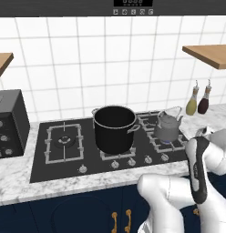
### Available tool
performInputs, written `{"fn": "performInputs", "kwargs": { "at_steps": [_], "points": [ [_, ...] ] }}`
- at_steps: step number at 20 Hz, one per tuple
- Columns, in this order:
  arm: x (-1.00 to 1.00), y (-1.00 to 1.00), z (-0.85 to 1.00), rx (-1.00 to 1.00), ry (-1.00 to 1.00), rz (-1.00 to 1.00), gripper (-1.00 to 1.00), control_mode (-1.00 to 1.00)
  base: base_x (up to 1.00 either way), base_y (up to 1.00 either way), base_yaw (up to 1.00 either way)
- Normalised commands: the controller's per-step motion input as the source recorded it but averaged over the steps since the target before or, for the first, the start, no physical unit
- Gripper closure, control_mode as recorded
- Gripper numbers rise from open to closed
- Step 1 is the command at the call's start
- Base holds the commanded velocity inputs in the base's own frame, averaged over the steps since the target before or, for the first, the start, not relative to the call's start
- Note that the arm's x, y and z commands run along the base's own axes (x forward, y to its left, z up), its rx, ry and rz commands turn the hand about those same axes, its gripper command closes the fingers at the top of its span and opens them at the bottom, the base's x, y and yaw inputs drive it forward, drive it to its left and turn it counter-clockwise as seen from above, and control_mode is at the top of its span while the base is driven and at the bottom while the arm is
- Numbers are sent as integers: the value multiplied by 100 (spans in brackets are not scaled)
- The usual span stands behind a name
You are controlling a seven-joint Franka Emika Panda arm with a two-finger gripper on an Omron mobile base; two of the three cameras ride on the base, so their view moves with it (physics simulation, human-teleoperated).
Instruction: Pick the kettle from the counter and place it on a stove burner. Then turn the burner on.
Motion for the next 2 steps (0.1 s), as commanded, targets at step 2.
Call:
{"fn": "performInputs", "kwargs": {
  "at_steps": [2],
  "points": [
    [0, -19, 60, 0, -34, 1, -100, -100, 0, 0, 0]
  ]
}}
